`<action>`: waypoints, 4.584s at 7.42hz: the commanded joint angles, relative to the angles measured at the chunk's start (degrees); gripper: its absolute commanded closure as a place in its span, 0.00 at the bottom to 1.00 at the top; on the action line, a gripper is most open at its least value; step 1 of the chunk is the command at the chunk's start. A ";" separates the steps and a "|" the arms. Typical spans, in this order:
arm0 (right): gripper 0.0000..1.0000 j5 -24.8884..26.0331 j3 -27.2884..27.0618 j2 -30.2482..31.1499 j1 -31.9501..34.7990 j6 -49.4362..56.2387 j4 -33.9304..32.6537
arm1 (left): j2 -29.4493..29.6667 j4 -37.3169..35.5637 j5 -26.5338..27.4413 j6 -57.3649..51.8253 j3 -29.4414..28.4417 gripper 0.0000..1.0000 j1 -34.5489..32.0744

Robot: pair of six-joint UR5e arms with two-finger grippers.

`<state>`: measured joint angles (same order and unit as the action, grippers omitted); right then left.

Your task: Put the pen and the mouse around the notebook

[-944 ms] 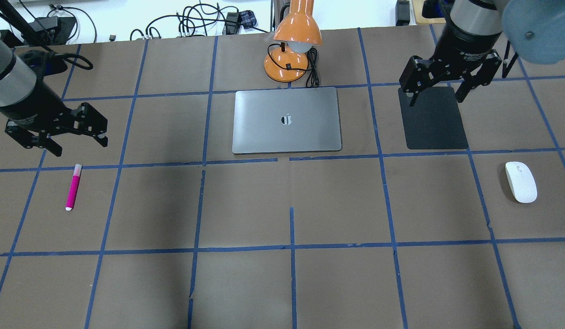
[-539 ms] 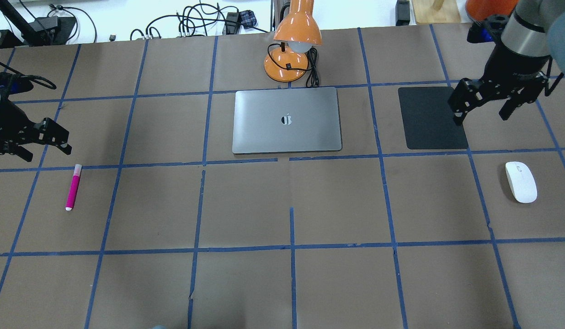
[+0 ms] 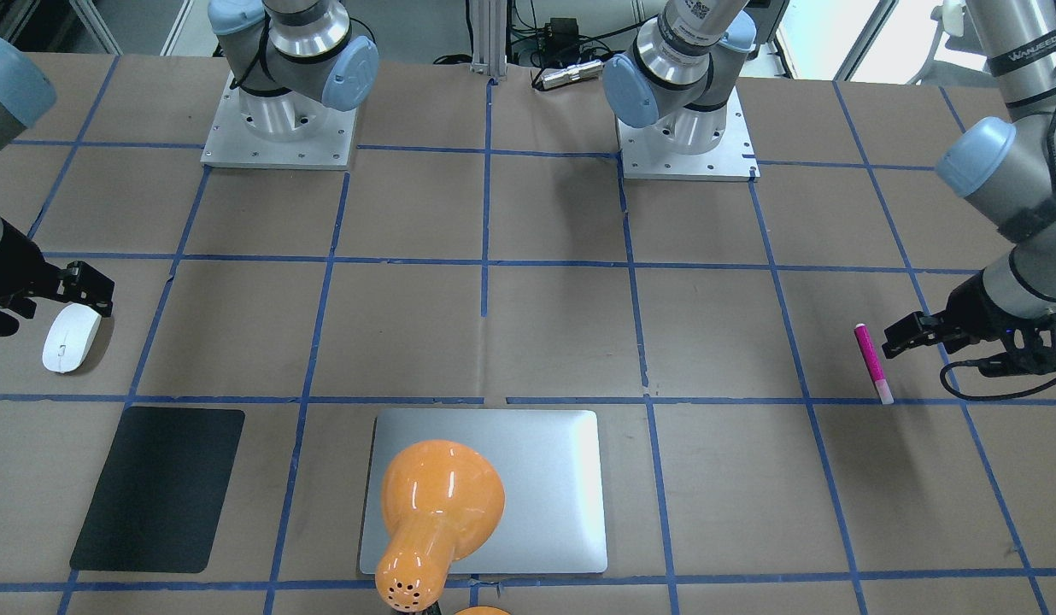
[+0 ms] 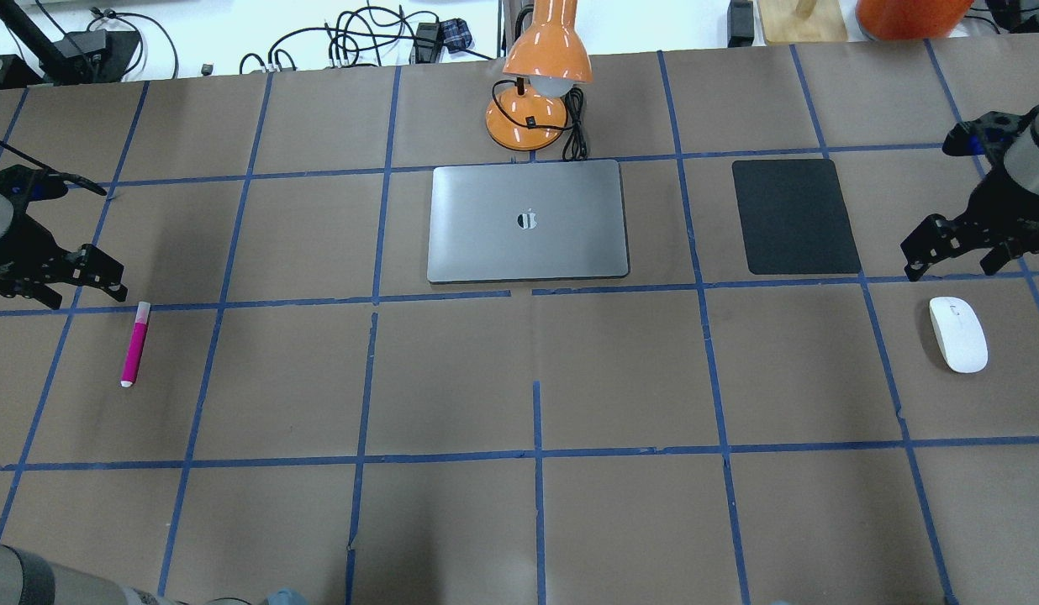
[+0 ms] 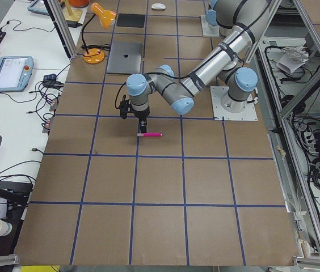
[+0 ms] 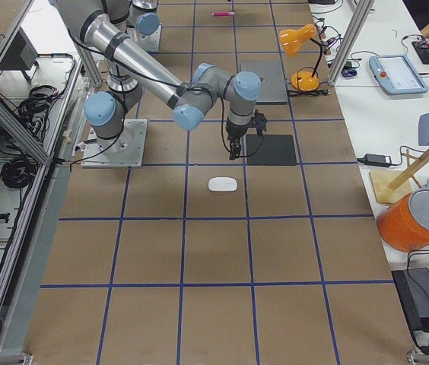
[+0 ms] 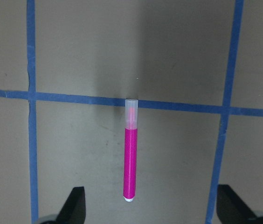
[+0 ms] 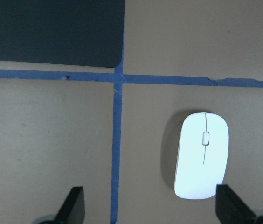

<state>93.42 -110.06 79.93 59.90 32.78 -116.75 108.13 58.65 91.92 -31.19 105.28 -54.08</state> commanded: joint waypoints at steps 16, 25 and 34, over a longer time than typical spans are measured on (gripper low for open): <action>0.71 3.96 -0.08 -9.90 -5.41 2.30 -8.76 | 6.83 -10.49 0.27 -3.09 3.44 1.00 0.21; 0.70 -0.94 17.25 -21.82 14.80 -18.80 -7.44 | 1.39 -7.94 -2.43 31.92 3.27 1.00 -7.23; 0.00 4.05 20.14 -13.41 22.70 -18.97 -0.79 | 0.59 -8.64 -1.49 98.56 3.80 1.00 -45.37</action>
<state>96.57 -90.80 64.29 80.00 14.11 -120.74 108.41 50.57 89.60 60.24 109.26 -94.13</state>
